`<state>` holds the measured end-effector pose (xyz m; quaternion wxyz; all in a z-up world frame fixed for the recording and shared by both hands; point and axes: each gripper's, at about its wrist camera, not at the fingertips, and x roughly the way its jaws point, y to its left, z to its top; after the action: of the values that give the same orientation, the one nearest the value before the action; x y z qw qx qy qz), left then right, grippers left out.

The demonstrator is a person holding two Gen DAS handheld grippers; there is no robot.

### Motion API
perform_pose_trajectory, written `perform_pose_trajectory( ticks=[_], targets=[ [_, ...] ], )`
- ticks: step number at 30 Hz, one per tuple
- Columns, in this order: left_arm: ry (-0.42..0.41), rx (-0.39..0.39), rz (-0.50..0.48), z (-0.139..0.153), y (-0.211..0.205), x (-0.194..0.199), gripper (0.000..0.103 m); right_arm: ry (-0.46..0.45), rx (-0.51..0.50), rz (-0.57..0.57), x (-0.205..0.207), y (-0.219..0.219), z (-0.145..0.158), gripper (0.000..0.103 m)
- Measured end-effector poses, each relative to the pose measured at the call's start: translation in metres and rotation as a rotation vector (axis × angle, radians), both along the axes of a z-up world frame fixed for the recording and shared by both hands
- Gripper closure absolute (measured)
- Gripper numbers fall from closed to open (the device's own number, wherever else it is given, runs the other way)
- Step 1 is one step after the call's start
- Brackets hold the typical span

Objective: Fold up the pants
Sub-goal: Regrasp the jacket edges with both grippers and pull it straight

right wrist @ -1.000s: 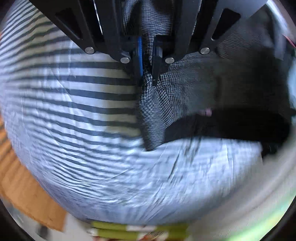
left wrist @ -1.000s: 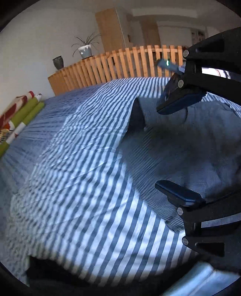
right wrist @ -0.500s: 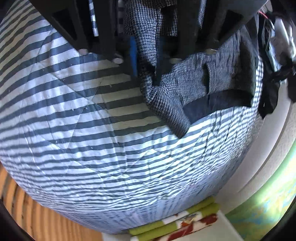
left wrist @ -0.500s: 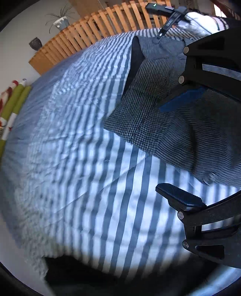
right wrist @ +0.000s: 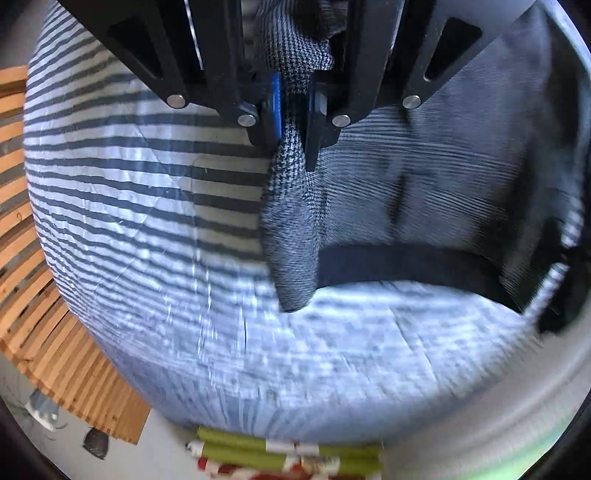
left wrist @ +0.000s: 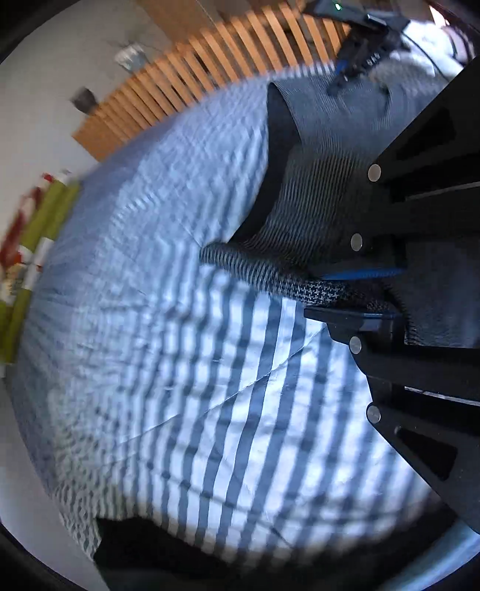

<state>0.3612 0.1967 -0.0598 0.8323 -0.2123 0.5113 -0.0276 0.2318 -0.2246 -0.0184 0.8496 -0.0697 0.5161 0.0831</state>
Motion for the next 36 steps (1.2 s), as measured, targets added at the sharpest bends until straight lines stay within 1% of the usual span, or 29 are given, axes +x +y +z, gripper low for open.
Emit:
perform_pose_trajectory(
  ticks=[2, 5, 7, 8, 9, 10, 12, 13, 15, 16, 17, 18, 19, 21, 22, 23, 24, 25, 26, 27, 28, 29, 30, 32, 33, 34, 35, 36],
  targets=[
    [-0.056, -0.022, -0.010, 0.028, 0.001, -0.022, 0.090, -0.056, 0.065, 0.008, -0.021, -0.007, 0.033, 0.095],
    [-0.115, -0.014, -0.009, 0.075, 0.006, -0.068, 0.090, -0.131, 0.137, 0.000, -0.060, -0.012, 0.086, 0.095],
    [-0.177, -0.028, -0.008, 0.116, 0.011, -0.105, 0.090, -0.193, 0.182, 0.025, -0.095, -0.012, 0.129, 0.095],
    [-0.208, -0.032, -0.003, 0.136, 0.013, -0.124, 0.090, -0.210, 0.198, 0.033, -0.107, -0.011, 0.143, 0.095],
    [-0.253, -0.034, -0.006, 0.165, 0.016, -0.150, 0.090, -0.233, 0.220, 0.044, -0.125, -0.010, 0.162, 0.095],
    [-0.286, -0.029, -0.006, 0.187, 0.019, -0.170, 0.090, -0.272, 0.243, 0.056, -0.149, -0.009, 0.188, 0.095],
    [-0.341, -0.026, -0.010, 0.232, 0.026, -0.213, 0.090, -0.313, 0.275, 0.065, -0.182, -0.009, 0.220, 0.095],
    [-0.363, -0.019, -0.014, 0.248, 0.028, -0.232, 0.090, -0.338, 0.302, 0.077, -0.206, -0.011, 0.241, 0.095],
    [-0.407, -0.010, -0.012, 0.285, 0.032, -0.279, 0.090, -0.366, 0.319, 0.086, -0.236, -0.013, 0.266, 0.095],
    [-0.419, -0.009, -0.018, 0.298, 0.032, -0.297, 0.090, -0.381, 0.331, 0.091, -0.257, -0.016, 0.283, 0.095],
    [-0.435, -0.008, -0.020, 0.313, 0.033, -0.320, 0.090, -0.383, 0.345, 0.092, -0.269, -0.018, 0.293, 0.095],
    [-0.449, -0.005, -0.020, 0.330, 0.033, -0.343, 0.095, -0.381, 0.361, 0.096, -0.280, -0.021, 0.303, 0.095],
    [-0.465, 0.000, -0.020, 0.341, 0.037, -0.355, 0.100, -0.377, 0.377, 0.102, -0.294, -0.024, 0.314, 0.095],
    [-0.498, 0.014, -0.010, 0.370, 0.044, -0.383, 0.101, -0.366, 0.375, 0.117, -0.310, -0.026, 0.327, 0.095],
    [-0.504, 0.018, -0.005, 0.379, 0.047, -0.391, 0.101, -0.350, 0.368, 0.116, -0.315, -0.025, 0.331, 0.095],
    [-0.508, 0.037, 0.010, 0.383, 0.050, -0.393, 0.101, -0.334, 0.366, 0.108, -0.315, -0.025, 0.329, 0.095],
    [-0.487, 0.061, 0.033, 0.378, 0.052, -0.387, 0.101, -0.310, 0.351, 0.099, -0.309, -0.021, 0.321, 0.095],
    [-0.437, 0.040, 0.042, 0.368, 0.057, -0.377, 0.101, -0.282, 0.320, 0.086, -0.298, -0.015, 0.308, 0.095],
    [-0.368, -0.020, 0.042, 0.344, 0.063, -0.361, 0.101, -0.256, 0.305, 0.081, -0.290, -0.013, 0.295, 0.095],
    [-0.310, -0.020, 0.048, 0.322, 0.064, -0.347, 0.101, -0.203, 0.302, 0.062, -0.268, -0.010, 0.269, 0.095],
    [-0.284, -0.016, 0.056, 0.304, 0.064, -0.339, 0.102, -0.149, 0.292, 0.036, -0.247, -0.008, 0.243, 0.095],
    [-0.254, -0.035, 0.051, 0.281, 0.062, -0.329, 0.103, -0.116, 0.259, 0.013, -0.231, -0.006, 0.222, 0.095],
    [-0.198, -0.074, 0.019, 0.250, 0.056, -0.316, 0.100, -0.075, 0.216, -0.029, -0.207, -0.008, 0.189, 0.095],
    [-0.127, -0.096, -0.028, 0.211, 0.043, -0.305, 0.097, -0.003, 0.170, -0.087, -0.176, -0.018, 0.140, 0.095],
    [-0.103, -0.073, -0.056, 0.189, 0.032, -0.304, 0.092, 0.058, 0.160, -0.126, -0.159, -0.028, 0.110, 0.095],
    [-0.083, -0.055, -0.075, 0.171, 0.024, -0.302, 0.087, 0.091, 0.145, -0.153, -0.148, -0.037, 0.088, 0.095],
    [-0.054, -0.048, -0.112, 0.151, 0.013, -0.301, 0.067, 0.113, 0.124, -0.172, -0.141, -0.045, 0.069, 0.095],
    [-0.030, -0.044, -0.136, 0.135, 0.000, -0.297, 0.039, 0.136, 0.103, -0.179, -0.135, -0.054, 0.052, 0.095]
  ],
)
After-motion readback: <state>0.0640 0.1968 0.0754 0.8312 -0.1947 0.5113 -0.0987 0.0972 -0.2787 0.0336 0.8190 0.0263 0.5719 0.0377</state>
